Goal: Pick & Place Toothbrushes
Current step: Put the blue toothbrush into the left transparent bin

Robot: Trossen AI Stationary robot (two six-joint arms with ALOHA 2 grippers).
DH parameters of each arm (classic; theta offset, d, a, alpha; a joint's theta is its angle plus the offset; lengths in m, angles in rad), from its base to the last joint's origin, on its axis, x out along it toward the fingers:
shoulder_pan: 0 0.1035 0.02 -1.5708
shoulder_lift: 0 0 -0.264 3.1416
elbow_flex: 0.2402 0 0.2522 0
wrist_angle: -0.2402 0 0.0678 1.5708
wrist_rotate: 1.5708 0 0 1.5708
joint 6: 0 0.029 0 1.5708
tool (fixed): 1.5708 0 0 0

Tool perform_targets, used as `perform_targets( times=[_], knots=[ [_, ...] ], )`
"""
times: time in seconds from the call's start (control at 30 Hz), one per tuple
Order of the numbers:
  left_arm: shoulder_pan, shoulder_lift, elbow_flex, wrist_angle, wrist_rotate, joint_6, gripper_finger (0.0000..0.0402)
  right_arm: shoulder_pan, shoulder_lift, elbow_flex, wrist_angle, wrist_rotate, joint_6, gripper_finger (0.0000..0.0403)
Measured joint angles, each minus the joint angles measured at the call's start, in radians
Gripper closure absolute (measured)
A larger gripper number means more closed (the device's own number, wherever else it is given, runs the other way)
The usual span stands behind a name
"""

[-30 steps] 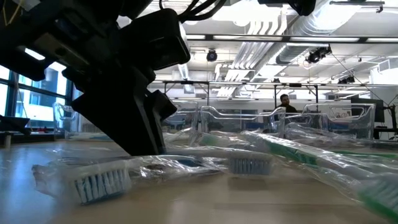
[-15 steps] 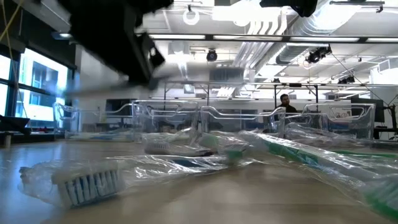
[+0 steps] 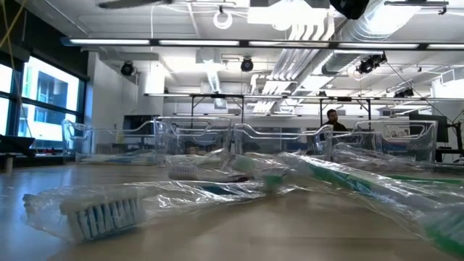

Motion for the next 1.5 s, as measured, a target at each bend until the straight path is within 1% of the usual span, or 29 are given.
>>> perform_targets(
  times=[0.03,0.1,0.2,0.27,0.3,0.47,0.53,0.6,0.77,0.9,0.97,1.1,1.17,1.33,1.5],
  knots=[
    [0.009,-0.006,0.036,-0.103,-0.018,-0.009,0.0374,0.000,0.000,0.000,0.000,-0.001,0.000,0.0251],
    [0.042,-0.009,0.117,-0.228,-0.047,-0.038,0.0374,0.000,0.000,0.000,0.000,0.001,0.000,0.0251],
    [0.110,-0.015,0.197,-0.441,-0.050,-0.057,0.0374,-0.001,0.000,0.000,0.006,0.014,-0.008,0.0251],
    [0.172,-0.020,0.235,-0.483,-0.052,-0.056,0.0374,-0.001,0.000,0.000,0.012,0.028,-0.031,0.0251],
    [0.204,-0.023,0.242,-0.531,-0.045,-0.047,0.0374,-0.001,0.000,0.000,0.015,0.036,-0.042,0.0251],
    [0.388,-0.036,0.250,-0.664,-0.007,-0.021,0.0374,-0.019,0.000,0.000,0.017,0.043,-0.067,0.0251],
    [0.465,-0.036,0.250,-0.688,0.009,-0.004,0.0374,-0.026,0.000,0.000,0.018,0.044,-0.055,0.0251],
    [0.546,-0.034,0.248,-0.705,0.017,0.046,0.0374,-0.033,0.000,0.000,0.019,0.044,-0.042,0.0251],
    [0.747,-0.034,0.248,-0.661,0.053,0.229,0.0374,-0.052,0.000,0.000,0.027,0.043,-0.016,0.0251],
    [0.907,-0.034,0.248,-0.588,0.142,0.375,0.0374,-0.060,0.000,0.000,0.049,0.044,-0.015,0.0251],
    [0.971,-0.036,0.225,-0.538,0.183,0.447,0.0374,-0.060,0.000,0.000,0.055,0.044,-0.014,0.0251],
    [1.075,-0.034,0.119,-0.449,0.275,0.525,0.0374,-0.060,0.000,0.000,0.075,0.044,-0.014,0.0251],
    [1.119,-0.034,0.049,-0.403,0.301,0.551,0.0374,-0.060,0.000,0.000,0.083,0.044,-0.014,0.0251],
    [1.234,-0.034,-0.134,-0.251,0.402,0.563,0.0374,-0.060,0.000,0.000,0.100,0.056,-0.016,0.0251],
    [1.359,-0.034,-0.260,-0.084,0.501,0.563,0.0374,-0.060,0.000,0.000,0.100,0.097,-0.015,0.0251]
  ],
)
